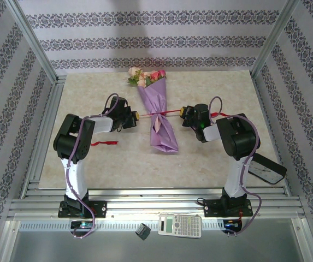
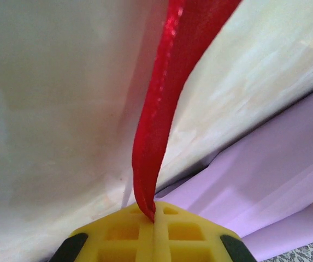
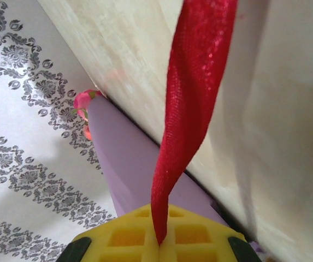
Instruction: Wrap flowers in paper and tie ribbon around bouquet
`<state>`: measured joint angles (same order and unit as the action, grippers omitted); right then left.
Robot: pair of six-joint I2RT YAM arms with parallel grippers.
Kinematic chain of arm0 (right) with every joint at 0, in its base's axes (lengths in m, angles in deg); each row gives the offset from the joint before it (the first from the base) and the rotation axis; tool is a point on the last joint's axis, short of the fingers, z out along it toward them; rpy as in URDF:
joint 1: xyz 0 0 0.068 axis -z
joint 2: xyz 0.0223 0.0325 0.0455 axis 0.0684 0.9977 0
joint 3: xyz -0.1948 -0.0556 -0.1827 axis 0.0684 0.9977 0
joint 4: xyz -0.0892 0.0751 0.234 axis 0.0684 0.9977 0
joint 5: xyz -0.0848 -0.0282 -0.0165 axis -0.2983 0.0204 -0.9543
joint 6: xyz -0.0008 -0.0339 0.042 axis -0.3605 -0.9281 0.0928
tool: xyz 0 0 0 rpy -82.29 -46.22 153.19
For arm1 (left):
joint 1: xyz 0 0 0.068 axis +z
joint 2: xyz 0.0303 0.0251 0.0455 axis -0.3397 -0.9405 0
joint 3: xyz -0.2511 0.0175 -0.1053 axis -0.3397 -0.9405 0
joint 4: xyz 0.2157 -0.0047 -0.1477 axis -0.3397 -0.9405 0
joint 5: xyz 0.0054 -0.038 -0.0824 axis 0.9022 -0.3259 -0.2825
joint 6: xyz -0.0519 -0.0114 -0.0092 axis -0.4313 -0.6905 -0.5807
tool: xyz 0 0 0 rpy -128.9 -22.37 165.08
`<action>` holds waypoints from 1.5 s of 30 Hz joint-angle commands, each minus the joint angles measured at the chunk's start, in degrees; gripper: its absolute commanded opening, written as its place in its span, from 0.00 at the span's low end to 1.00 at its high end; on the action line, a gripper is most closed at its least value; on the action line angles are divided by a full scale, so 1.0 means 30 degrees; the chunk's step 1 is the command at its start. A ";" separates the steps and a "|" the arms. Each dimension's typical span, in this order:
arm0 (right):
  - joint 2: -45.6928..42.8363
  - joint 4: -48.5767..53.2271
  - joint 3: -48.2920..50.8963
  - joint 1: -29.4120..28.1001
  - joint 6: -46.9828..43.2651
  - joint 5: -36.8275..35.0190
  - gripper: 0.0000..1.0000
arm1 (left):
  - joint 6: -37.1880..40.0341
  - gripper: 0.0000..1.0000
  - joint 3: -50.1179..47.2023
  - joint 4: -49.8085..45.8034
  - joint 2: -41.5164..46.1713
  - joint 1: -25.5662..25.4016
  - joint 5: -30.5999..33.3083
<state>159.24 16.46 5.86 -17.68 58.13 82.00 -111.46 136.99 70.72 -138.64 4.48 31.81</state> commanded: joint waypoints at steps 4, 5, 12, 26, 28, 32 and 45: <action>0.0449 0.1594 -0.0030 0.0582 0.0463 -0.0832 0.00 | -0.1229 0.00 0.0709 0.0345 -0.0311 0.0735 0.0795; 0.0471 0.1604 -0.0198 0.0431 0.0484 -0.0692 0.00 | -0.1261 0.00 0.0839 0.0680 -0.0471 0.0587 0.0766; 0.0274 0.2402 -0.1283 -0.0832 0.0374 0.0314 0.00 | -0.1169 0.00 0.2280 0.3212 -0.1232 0.0286 0.0116; -0.0337 0.2249 0.1094 0.1023 -0.0017 0.0285 0.00 | -0.2210 0.00 -0.2317 0.5732 0.0457 0.1908 0.0671; -0.0761 0.2284 0.1752 0.1639 -0.0358 0.0523 0.00 | -0.2093 0.00 -0.3159 0.5763 0.0993 0.2699 0.0808; -0.0910 0.2817 0.1130 0.1287 -0.0778 0.0913 0.00 | -0.1418 0.00 -0.2432 0.4914 0.0883 0.2779 0.0212; -0.1315 0.5845 -0.0414 0.0365 -0.1183 0.1349 0.00 | 0.1055 0.00 -0.0921 0.0202 0.2321 0.2410 -0.0452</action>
<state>156.25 26.49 5.10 -16.19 55.90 85.76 -110.87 131.83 78.43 -135.16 11.26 30.63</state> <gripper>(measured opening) 0.056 0.045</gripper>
